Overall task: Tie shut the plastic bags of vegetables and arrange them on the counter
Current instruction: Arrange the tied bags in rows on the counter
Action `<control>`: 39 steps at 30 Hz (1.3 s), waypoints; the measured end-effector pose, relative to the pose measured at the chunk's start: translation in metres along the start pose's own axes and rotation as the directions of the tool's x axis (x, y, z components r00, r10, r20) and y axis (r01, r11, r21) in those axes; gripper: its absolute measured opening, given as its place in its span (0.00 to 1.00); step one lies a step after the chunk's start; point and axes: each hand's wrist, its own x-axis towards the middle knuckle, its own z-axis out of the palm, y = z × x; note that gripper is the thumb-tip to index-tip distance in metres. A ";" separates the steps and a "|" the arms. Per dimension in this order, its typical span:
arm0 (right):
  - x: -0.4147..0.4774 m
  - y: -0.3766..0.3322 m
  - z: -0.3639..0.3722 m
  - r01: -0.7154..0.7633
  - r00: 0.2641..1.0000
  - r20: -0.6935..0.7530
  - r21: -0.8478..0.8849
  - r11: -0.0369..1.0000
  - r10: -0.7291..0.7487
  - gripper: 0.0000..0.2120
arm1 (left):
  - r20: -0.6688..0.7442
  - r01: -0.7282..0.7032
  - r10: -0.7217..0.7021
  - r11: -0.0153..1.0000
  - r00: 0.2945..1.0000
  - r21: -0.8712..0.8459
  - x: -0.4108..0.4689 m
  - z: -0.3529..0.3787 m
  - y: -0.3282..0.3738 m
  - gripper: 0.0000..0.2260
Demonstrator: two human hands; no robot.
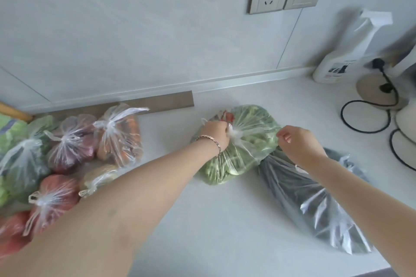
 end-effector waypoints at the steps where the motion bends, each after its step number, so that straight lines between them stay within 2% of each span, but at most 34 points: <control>1: 0.000 -0.003 0.000 0.007 1.000 0.000 0.006 1.000 -0.007 0.10 | 0.001 0.022 -0.022 0.996 1.000 -0.089 -0.012 -0.003 -0.006 0.10; 3: 0.001 -0.007 0.002 0.008 1.000 0.016 0.004 1.000 -0.008 0.10 | -0.016 0.029 -0.033 0.978 0.999 -0.207 -0.036 -0.007 -0.015 0.08; 5: -0.004 -0.015 0.011 -0.008 0.998 0.063 -0.002 1.000 0.008 0.11 | -0.047 0.022 -0.037 0.956 0.998 -0.291 -0.066 -0.011 -0.025 0.13; 7: -0.015 -0.028 0.022 -0.043 0.988 0.149 -0.013 0.999 0.044 0.16 | -0.067 0.000 -0.024 0.940 0.998 -0.340 -0.100 -0.017 -0.036 0.18; 9: -0.034 -0.046 0.038 -0.034 0.957 0.286 -0.074 0.997 0.054 0.20 | -0.027 -0.006 -0.004 0.930 1.000 -0.369 -0.134 -0.024 -0.050 0.17; 10: -0.045 -0.058 0.049 -0.045 0.930 0.361 -0.060 0.997 0.064 0.22 | 0.004 -0.003 0.004 0.927 1.000 -0.375 -0.151 -0.026 -0.063 0.17; 13: -0.089 -0.090 0.079 -0.241 0.806 0.561 0.026 0.970 0.186 0.26 | 0.049 0.006 0.014 0.920 0.999 -0.392 -0.197 -0.031 -0.102 0.16; 15: -0.114 -0.102 0.096 -0.236 0.723 0.665 -0.017 0.972 0.187 0.24 | 0.050 0.068 -0.051 0.902 0.997 -0.427 -0.219 -0.031 -0.125 0.16; 17: -0.141 -0.118 0.118 -0.261 0.649 0.749 0.050 0.964 0.137 0.21 | 0.028 0.150 -0.155 0.871 0.987 -0.467 -0.244 -0.033 -0.154 0.17; 19: -0.167 -0.143 0.149 -0.274 0.612 0.786 0.112 0.955 0.084 0.21 | 0.009 0.230 -0.255 0.856 0.967 -0.462 -0.273 -0.038 -0.195 0.17; 22: -0.200 -0.181 0.193 -0.343 0.631 0.770 0.169 0.924 0.093 0.24 | -0.039 0.297 -0.333 0.882 0.942 -0.367 -0.306 -0.048 -0.249 0.17; 24: -0.216 -0.202 0.217 -0.424 0.615 0.781 0.214 0.880 0.107 0.28 | -0.106 0.311 -0.348 0.913 0.931 -0.263 -0.318 -0.055 -0.275 0.15; 26: -0.227 -0.220 0.234 -0.467 0.601 0.789 0.221 0.856 0.125 0.32 | -0.160 0.260 -0.294 0.944 0.942 -0.201 -0.326 -0.060 -0.296 0.14; 27: -0.230 -0.224 0.240 -0.471 0.608 0.781 0.208 0.857 0.144 0.34 | -0.144 0.222 -0.246 0.961 0.959 -0.162 -0.329 -0.062 -0.304 0.14; 29: -0.232 -0.223 0.248 -0.464 0.621 0.762 0.171 0.869 0.182 0.32 | -0.022 0.165 -0.164 0.986 0.986 0.016 -0.334 -0.058 -0.310 0.15; 31: -0.230 -0.214 0.246 -0.431 0.609 0.770 0.120 0.894 0.190 0.26 | 0.123 0.153 -0.188 0.956 0.974 0.252 -0.334 -0.055 -0.305 0.12; 33: -0.226 -0.206 0.238 -0.318 0.605 0.782 0.063 0.946 0.151 0.19 | 0.286 0.157 -0.286 0.902 0.915 0.401 -0.329 -0.061 -0.288 0.08; 34: -0.223 -0.202 0.232 -0.262 0.617 0.777 0.052 0.964 0.125 0.17 | 0.377 0.158 -0.343 0.883 0.861 0.442 -0.324 -0.066 -0.277 0.12; 35: -0.218 -0.200 0.226 -0.219 0.640 0.762 0.056 0.974 0.100 0.14 | 0.447 0.144 -0.375 0.871 0.812 0.469 -0.319 -0.073 -0.268 0.17; 37: -0.203 -0.188 0.212 -0.184 0.717 0.695 0.117 0.976 0.052 0.09 | 0.516 0.071 -0.364 0.862 0.775 0.502 -0.303 -0.084 -0.248 0.23; 39: -0.183 -0.166 0.189 -0.164 0.820 0.570 0.149 0.975 0.051 0.02 | 0.482 0.008 -0.296 0.859 0.825 0.512 -0.274 -0.092 -0.221 0.20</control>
